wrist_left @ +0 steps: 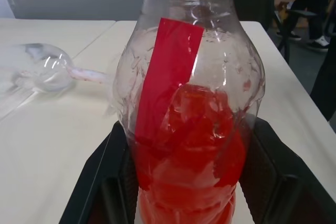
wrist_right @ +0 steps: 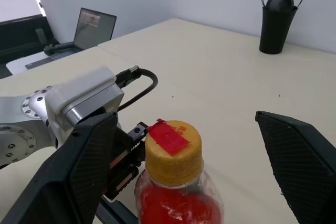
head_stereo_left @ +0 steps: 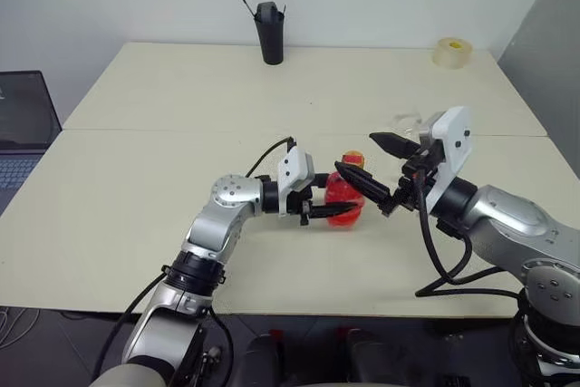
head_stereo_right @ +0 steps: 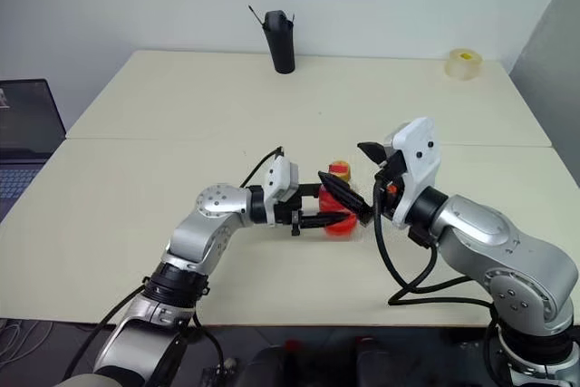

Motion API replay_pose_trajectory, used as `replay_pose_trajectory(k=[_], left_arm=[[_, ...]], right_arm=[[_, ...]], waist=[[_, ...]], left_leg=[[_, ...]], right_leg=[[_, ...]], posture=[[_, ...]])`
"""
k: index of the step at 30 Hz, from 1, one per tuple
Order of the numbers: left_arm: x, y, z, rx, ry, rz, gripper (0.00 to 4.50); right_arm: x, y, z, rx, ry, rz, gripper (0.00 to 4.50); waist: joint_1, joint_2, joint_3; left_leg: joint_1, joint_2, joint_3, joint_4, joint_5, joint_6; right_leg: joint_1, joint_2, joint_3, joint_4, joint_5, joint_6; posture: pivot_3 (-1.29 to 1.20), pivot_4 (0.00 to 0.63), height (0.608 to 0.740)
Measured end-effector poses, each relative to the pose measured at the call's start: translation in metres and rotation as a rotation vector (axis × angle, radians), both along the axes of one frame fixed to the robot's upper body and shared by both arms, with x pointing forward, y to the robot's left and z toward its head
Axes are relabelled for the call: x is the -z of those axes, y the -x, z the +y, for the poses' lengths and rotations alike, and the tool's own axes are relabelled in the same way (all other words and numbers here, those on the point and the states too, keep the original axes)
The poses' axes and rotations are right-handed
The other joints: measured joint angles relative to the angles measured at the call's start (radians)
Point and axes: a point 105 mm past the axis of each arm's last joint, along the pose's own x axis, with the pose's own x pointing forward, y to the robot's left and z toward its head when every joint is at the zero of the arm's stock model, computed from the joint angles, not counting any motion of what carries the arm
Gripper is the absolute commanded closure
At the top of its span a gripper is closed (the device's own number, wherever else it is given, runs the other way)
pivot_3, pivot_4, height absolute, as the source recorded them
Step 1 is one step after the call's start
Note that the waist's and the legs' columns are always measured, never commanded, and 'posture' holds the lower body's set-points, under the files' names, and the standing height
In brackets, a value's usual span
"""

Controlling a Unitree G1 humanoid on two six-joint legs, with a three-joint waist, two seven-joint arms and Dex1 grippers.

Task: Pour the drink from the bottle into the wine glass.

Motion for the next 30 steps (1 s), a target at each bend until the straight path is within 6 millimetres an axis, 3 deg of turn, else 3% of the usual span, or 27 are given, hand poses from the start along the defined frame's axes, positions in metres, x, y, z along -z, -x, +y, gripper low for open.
replay_pose_trajectory(k=[21,24,28,30], left_arm=[[-0.001,0.001,-0.002,0.011,-0.003,-0.010,2.32],[-0.001,0.001,-0.002,0.010,-0.003,-0.015,2.32],[-0.001,0.001,-0.002,0.008,-0.003,-0.017,2.32],[-0.001,0.001,-0.002,0.005,-0.004,-0.018,2.32]], right_arm=[[0.011,0.001,0.002,-0.005,0.033,0.037,0.00],[0.013,-0.001,0.001,0.009,0.039,0.039,0.63],[0.014,-0.002,0.002,0.007,0.032,0.041,1.99],[0.014,-0.001,0.004,-0.001,0.029,0.043,2.00]], waist=[[0.000,0.000,0.000],[0.000,0.000,0.000],[0.000,0.000,0.000],[0.000,0.000,0.000]], left_leg=[[0.000,0.000,0.000,0.000,0.000,0.000],[0.000,0.000,0.000,0.000,0.000,0.000],[0.000,0.000,0.000,0.000,0.000,0.000],[0.000,0.000,0.000,0.000,0.000,0.000]], right_leg=[[0.000,0.000,0.000,0.000,0.000,0.000],[0.000,0.000,0.000,0.000,0.000,0.000],[0.000,0.000,0.000,0.000,0.000,0.000],[0.000,0.000,0.000,0.000,0.000,0.000]], posture=[[0.00,0.150,0.740],[0.00,0.150,0.740],[0.00,0.150,0.740],[0.00,0.150,0.740]])
